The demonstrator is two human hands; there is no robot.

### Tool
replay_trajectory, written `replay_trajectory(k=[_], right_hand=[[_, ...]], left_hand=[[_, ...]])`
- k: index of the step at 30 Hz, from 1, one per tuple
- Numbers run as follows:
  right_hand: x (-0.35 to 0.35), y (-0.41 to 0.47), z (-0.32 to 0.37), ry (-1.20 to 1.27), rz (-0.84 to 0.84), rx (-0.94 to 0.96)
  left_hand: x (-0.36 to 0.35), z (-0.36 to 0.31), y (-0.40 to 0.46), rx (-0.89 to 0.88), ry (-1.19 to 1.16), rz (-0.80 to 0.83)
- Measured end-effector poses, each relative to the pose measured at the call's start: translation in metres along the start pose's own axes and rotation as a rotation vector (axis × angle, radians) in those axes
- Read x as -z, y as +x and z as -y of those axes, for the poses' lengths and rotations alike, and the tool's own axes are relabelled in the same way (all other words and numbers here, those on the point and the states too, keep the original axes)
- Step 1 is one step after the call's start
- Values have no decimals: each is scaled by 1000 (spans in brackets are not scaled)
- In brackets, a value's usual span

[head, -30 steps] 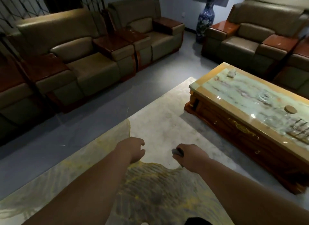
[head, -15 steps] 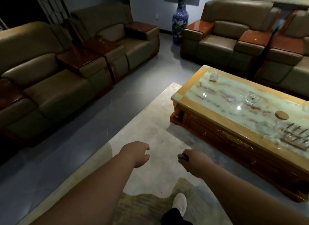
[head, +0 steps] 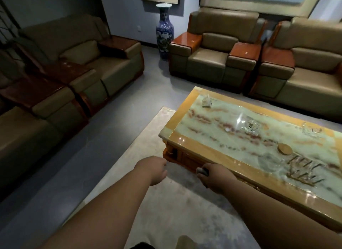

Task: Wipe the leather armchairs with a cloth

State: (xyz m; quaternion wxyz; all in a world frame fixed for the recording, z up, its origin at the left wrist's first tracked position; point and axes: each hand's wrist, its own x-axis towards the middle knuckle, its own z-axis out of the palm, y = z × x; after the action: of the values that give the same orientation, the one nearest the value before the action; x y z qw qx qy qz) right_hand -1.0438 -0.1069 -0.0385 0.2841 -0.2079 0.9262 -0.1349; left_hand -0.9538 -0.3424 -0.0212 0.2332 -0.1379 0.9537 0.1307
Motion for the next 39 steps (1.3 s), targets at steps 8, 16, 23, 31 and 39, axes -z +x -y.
replay_trajectory(k=[8, 16, 23, 31, 39], right_hand=[[44, 101, -53, 13, -11, -94], [109, 225, -81, 41, -82, -237], [151, 306, -98, 208, -147, -352], [99, 368, -149, 229, -38, -414], [15, 469, -224, 157, -74, -345]], left_hand=[[43, -30, 143, -150, 78, 48], [117, -52, 318, -279, 156, 104], [153, -70, 447, -359, 198, 162], [86, -97, 517, -359, 196, 244], [-19, -117, 605, -317, 191, 194]])
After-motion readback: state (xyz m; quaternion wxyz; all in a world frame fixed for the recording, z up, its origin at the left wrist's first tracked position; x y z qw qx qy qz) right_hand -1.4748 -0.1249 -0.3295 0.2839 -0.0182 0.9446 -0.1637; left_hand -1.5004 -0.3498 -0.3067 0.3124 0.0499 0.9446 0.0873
